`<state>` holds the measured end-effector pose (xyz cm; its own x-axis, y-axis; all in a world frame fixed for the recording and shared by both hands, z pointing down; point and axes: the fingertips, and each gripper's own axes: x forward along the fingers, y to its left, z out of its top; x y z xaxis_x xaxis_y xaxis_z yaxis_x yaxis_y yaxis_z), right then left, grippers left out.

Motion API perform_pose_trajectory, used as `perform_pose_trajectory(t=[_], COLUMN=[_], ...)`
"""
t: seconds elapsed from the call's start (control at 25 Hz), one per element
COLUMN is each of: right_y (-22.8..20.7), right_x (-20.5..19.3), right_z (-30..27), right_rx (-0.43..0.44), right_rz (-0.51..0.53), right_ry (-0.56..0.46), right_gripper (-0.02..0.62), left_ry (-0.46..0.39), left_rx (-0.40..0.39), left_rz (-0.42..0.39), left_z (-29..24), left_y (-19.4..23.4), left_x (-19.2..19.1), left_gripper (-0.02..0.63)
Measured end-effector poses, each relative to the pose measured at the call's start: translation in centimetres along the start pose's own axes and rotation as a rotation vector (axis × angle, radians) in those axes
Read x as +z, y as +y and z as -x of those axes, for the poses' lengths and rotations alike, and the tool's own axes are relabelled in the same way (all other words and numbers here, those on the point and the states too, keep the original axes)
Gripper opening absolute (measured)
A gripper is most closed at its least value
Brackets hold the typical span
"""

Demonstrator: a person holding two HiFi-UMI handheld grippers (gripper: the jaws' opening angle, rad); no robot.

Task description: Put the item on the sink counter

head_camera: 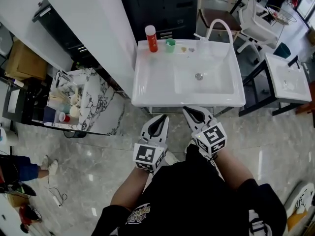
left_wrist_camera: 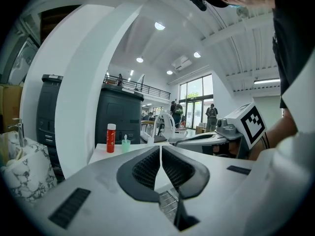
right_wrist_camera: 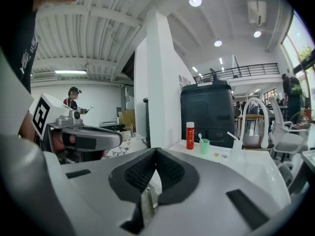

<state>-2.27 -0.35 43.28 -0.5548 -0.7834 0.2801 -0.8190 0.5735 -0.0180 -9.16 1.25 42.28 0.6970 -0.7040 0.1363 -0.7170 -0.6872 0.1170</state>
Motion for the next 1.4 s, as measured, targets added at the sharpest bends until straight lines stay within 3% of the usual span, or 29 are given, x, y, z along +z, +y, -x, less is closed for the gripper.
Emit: perform_pose_trajectory(t=[1.4], right_y=[-0.02], right_x=[0.41], right_z=[0.02], right_rx=[-0.002], right_rz=[-0.024], right_ry=[-0.013], right_gripper=[0.054], left_ry=[-0.002], left_rx=[0.001], left_rz=[-0.013], left_z=[-0.21], left_y=[0.27], left_x=[0.52], left_gripper=[0.021])
